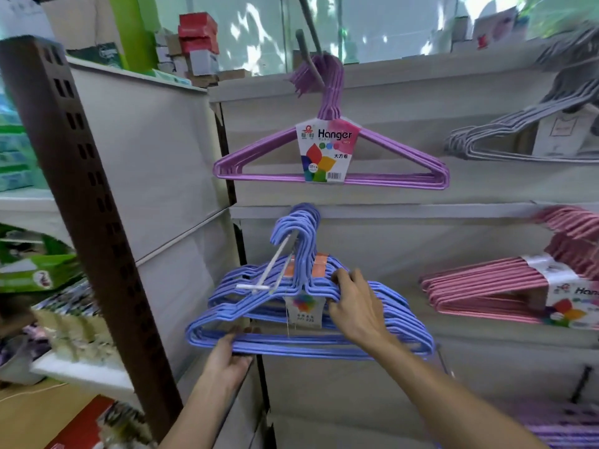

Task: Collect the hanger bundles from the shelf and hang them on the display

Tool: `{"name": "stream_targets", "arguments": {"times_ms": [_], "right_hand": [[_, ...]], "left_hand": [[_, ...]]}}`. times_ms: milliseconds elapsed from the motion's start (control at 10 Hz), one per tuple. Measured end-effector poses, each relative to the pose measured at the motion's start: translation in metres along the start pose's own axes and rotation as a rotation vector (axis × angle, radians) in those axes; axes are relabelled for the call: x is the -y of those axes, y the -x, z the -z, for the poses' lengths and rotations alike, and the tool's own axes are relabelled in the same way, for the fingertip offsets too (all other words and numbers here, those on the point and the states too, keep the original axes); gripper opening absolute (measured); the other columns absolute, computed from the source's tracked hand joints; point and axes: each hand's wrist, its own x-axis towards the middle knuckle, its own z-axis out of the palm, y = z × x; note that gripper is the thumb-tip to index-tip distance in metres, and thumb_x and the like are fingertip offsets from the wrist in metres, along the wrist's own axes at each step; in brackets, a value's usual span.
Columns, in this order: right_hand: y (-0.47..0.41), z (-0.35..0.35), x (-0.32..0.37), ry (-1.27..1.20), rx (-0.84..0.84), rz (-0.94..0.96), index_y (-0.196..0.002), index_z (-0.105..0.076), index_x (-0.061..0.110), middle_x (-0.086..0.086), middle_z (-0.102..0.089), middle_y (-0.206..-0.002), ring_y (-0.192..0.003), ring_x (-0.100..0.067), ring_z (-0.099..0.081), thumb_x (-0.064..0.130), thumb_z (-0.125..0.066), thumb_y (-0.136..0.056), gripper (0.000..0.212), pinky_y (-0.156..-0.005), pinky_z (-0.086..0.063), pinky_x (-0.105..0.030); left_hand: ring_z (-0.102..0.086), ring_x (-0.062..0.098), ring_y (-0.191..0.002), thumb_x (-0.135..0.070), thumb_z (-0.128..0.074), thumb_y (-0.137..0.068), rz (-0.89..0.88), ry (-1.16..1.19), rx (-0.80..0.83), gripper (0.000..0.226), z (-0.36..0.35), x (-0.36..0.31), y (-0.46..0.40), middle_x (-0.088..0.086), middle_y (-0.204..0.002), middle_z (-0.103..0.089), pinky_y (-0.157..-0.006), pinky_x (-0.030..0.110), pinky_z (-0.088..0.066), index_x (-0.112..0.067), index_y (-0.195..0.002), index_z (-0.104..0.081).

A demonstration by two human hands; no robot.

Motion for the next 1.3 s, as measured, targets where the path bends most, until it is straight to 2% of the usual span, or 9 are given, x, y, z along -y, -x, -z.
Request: {"name": "stream_targets", "arguments": {"times_ms": [100,300,400,500,700,800,900,1100,1300], "right_hand": [[-0.004,-0.012,0.000,0.114,-0.044,0.027,-0.121,-0.050,0.022,-0.003,-0.054,-0.118,-0.110,-0.031,-0.048,0.018,-0.059,-0.084,0.038,-0.082,-0.039,-0.041],[-0.015,-0.018,-0.003,0.122,-0.036,-0.034,-0.118,-0.045,0.015,-0.009,-0.051,-0.114,-0.104,-0.033,-0.051,0.016,-0.067,-0.081,0.043,-0.071,-0.037,-0.037],[-0.016,-0.020,-0.004,0.166,0.002,-0.041,-0.120,-0.045,0.015,-0.010,-0.053,-0.118,-0.110,-0.034,-0.049,0.017,-0.063,-0.084,0.040,-0.074,-0.033,-0.037],[-0.015,-0.021,-0.005,0.167,0.013,-0.045,-0.121,-0.045,0.015,-0.009,-0.053,-0.121,-0.113,-0.034,-0.048,0.017,-0.062,-0.084,0.041,-0.082,-0.038,-0.041],[-0.003,-0.019,-0.013,0.137,0.065,-0.026,-0.125,-0.042,0.018,-0.010,-0.047,-0.126,-0.114,-0.035,-0.047,0.025,-0.067,-0.086,0.047,-0.087,-0.043,-0.043],[0.008,-0.011,-0.024,0.130,0.088,-0.038,-0.128,-0.042,0.019,-0.010,-0.046,-0.128,-0.116,-0.035,-0.046,0.039,-0.069,-0.087,0.053,-0.093,-0.043,-0.048],[0.021,0.006,-0.032,0.144,0.108,-0.030,-0.131,-0.042,0.021,-0.009,-0.045,-0.131,-0.121,-0.034,-0.044,0.046,-0.068,-0.087,0.057,-0.098,-0.040,-0.049],[0.061,0.065,-0.060,0.128,0.020,0.039,-0.131,-0.048,0.020,-0.007,-0.049,-0.129,-0.122,-0.032,-0.046,0.044,-0.064,-0.090,0.050,-0.100,-0.038,-0.043],[0.111,0.132,-0.136,0.076,-0.079,0.126,-0.119,-0.058,0.017,-0.007,-0.058,-0.116,-0.110,-0.030,-0.054,0.035,-0.058,-0.093,0.032,-0.090,-0.043,-0.042]], "left_hand": [[-0.070,0.023,-0.050,-0.004,-0.041,-0.102,-0.006,-0.042,0.030,0.023,0.000,-0.004,-0.019,0.012,-0.058,-0.070,-0.039,0.035,-0.055,-0.007,-0.084,-0.056],[-0.070,0.024,-0.070,-0.008,-0.050,-0.100,0.006,-0.104,0.024,0.011,-0.007,-0.007,-0.048,0.008,-0.062,-0.073,-0.042,0.033,-0.057,-0.008,-0.108,-0.057],[-0.065,0.018,-0.079,-0.006,-0.049,-0.100,0.015,-0.082,0.068,0.024,-0.008,-0.006,-0.048,0.001,-0.059,-0.072,-0.045,0.028,-0.057,-0.010,-0.123,-0.054],[-0.068,0.001,-0.063,0.001,-0.039,-0.104,0.083,-0.034,0.126,0.020,-0.011,-0.009,-0.034,-0.011,-0.054,-0.069,-0.048,0.015,-0.053,-0.009,-0.110,-0.055],[-0.058,0.016,-0.080,-0.013,-0.047,-0.102,0.057,-0.115,0.038,0.012,-0.013,-0.012,-0.024,0.001,-0.057,-0.071,-0.044,0.028,-0.055,-0.017,-0.098,-0.058],[-0.059,0.022,-0.087,-0.013,-0.049,-0.101,0.037,-0.129,-0.008,0.011,-0.014,-0.009,-0.013,0.011,-0.099,-0.073,-0.088,0.037,-0.052,-0.013,-0.106,-0.059],[-0.050,0.028,-0.132,-0.016,-0.049,-0.102,0.064,-0.139,-0.042,0.011,-0.013,-0.003,-0.002,0.013,-0.147,-0.047,-0.112,0.043,-0.037,-0.011,-0.095,-0.057],[-0.041,0.036,-0.140,-0.017,-0.051,-0.102,0.064,-0.168,-0.080,0.049,-0.018,0.036,0.035,0.017,-0.157,-0.034,-0.113,0.050,-0.037,-0.010,-0.148,-0.036],[-0.044,0.033,-0.138,-0.019,-0.045,-0.104,0.043,-0.246,-0.065,0.044,-0.028,0.115,0.094,0.013,-0.150,-0.046,-0.112,0.045,-0.038,-0.005,-0.146,-0.040]]}}
